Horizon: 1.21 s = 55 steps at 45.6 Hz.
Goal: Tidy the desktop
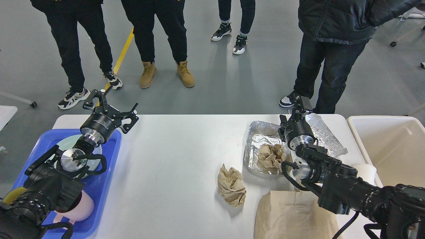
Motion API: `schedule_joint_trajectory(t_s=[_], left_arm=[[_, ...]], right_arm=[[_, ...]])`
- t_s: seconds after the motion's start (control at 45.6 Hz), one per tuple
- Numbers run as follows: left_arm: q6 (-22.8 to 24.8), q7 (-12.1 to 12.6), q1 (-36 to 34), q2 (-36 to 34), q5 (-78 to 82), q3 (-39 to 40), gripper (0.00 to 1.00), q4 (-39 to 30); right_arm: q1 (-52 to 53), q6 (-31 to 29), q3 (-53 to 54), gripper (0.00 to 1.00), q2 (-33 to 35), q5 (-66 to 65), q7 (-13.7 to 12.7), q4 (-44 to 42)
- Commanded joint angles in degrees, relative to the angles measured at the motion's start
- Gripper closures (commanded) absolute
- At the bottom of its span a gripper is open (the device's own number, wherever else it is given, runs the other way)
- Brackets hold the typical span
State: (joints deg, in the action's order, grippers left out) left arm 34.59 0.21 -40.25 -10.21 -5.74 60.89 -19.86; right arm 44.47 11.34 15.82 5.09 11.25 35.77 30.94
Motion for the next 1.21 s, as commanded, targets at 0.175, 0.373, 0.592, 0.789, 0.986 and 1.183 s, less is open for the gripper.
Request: schedule_joint_trajectory(t_s=[0.175,0.373,0.592,0.789,0.986,1.183], left_arm=[[-0.1,-0.1,1.7,2.5,-0.4,1.2,0.04,0.0],[0.9,-5.3,2.4,3.0,-0.3,0.6,0.04,0.0],[2.0,-11.8,3.5,3.2,-0.3,0.7,0.04,-0.4],[2.1,-11.8,3.5,3.2,-0.3,0.7,0.04,-0.4],[2.1,-11.8,3.5,3.2,-0.3,0.7,0.04,-0.4],[2.1,-11.8,3.5,3.2,-0.3,0.7,0.04,-0.4]], right_arm=[[0.0,0.0,0.0,0.00,0.0,0.0,0.0,0.0],[0.0,0.0,0.0,0.00,0.0,0.0,0.0,0.0],[0.0,0.0,0.0,0.00,0.0,0.0,0.0,0.0],[0.0,0.0,0.0,0.00,0.0,0.0,0.0,0.0],[0.0,0.0,0.0,0.00,0.0,0.0,0.0,0.0],[0.0,0.0,0.0,0.00,0.0,0.0,0.0,0.0]])
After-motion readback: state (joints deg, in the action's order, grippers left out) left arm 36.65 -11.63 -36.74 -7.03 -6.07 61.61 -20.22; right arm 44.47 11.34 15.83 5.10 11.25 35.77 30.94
